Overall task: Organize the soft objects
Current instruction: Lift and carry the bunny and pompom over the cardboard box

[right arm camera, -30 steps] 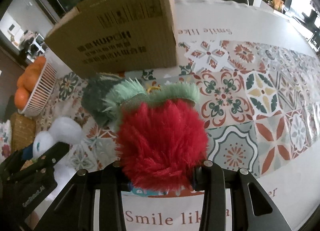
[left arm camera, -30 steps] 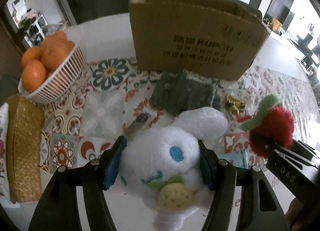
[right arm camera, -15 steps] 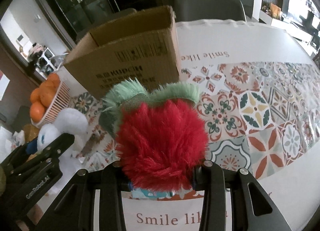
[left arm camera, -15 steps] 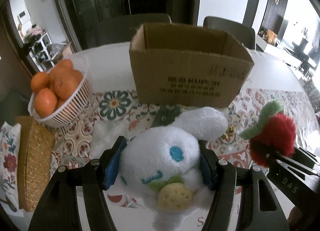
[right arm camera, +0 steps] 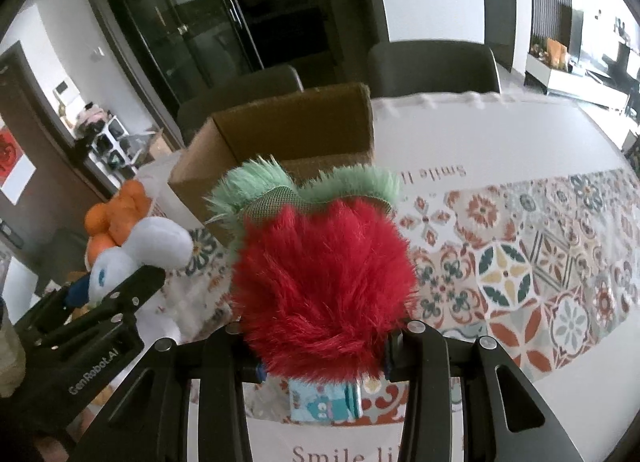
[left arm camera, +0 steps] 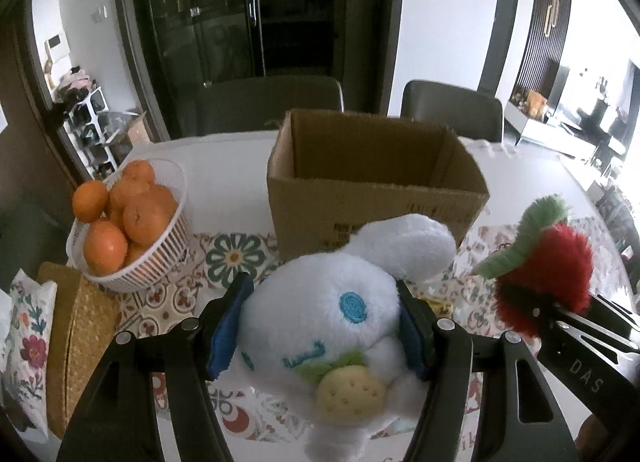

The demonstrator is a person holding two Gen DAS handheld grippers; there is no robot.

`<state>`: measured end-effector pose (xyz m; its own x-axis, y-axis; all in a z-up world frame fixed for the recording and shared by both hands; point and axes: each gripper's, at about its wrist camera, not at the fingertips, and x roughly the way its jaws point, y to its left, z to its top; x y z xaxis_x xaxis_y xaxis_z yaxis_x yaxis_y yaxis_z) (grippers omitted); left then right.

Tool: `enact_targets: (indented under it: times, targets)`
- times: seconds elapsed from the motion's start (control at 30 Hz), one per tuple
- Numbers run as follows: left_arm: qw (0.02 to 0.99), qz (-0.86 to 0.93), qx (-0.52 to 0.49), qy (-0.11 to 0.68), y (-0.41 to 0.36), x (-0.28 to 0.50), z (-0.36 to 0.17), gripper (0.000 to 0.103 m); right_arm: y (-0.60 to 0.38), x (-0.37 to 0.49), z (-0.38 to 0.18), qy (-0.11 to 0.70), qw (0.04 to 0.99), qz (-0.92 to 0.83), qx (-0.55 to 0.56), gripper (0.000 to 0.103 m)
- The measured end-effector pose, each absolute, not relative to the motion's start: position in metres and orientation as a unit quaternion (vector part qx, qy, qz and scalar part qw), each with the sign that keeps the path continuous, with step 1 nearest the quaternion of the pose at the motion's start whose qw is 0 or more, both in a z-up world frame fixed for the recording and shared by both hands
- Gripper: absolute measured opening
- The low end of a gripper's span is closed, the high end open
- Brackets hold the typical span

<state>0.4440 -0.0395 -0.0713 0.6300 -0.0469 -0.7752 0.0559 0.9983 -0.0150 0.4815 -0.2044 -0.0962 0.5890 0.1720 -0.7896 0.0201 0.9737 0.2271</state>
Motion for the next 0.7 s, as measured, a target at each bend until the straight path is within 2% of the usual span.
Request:
enact_targets:
  times: [0.7]
  targets:
    - [0.925,-0.026,0.001,0.38,-0.039,0.488,-0.02,0.066,-0.197,0.521,-0.038,0.401,0.907,0.069,0.105,0.04]
